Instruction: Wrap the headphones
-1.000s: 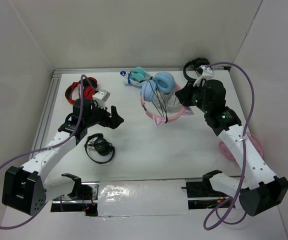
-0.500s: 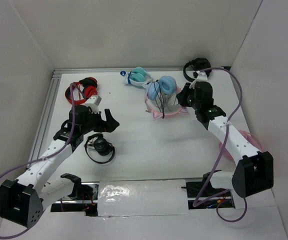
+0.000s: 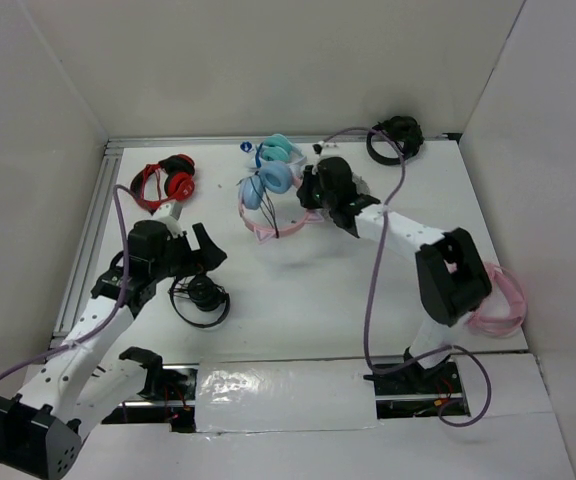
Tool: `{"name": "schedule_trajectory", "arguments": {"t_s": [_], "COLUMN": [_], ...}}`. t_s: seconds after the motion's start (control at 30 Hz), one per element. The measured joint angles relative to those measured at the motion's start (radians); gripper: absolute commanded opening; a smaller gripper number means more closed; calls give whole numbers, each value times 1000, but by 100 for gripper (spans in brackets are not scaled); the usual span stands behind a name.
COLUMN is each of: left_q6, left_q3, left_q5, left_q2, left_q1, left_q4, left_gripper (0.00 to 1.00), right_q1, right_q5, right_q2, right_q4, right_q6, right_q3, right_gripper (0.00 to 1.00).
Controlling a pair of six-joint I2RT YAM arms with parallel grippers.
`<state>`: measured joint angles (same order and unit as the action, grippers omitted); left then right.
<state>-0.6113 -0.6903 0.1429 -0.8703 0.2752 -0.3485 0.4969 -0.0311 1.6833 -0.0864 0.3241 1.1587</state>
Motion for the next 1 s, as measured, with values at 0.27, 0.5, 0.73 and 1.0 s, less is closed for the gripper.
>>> {"name": "schedule_trajectory", "arguments": {"t_s": [0.27, 0.5, 0.73, 1.0], "left_q6": [-81, -101, -104, -104], "left_q3": [0, 8, 8, 10], "left_q5": [-69, -95, -105, -105], "left_q2": [131, 171, 151, 148], "left_q1": [0, 0, 0, 0], "left_q4": [-59, -50, -56, -51], "left_gripper": [99, 99, 99, 99], "right_q1": [89, 143, 168, 173], "right_q5": [-140, -250, -274, -316], "right_q2": [346, 484, 579, 647], "right_q4": [7, 43, 100, 214], "right_q6": [113, 204, 258, 318], "right_q3": [367, 507, 621, 740], "right_gripper": [0, 0, 0, 7]}}
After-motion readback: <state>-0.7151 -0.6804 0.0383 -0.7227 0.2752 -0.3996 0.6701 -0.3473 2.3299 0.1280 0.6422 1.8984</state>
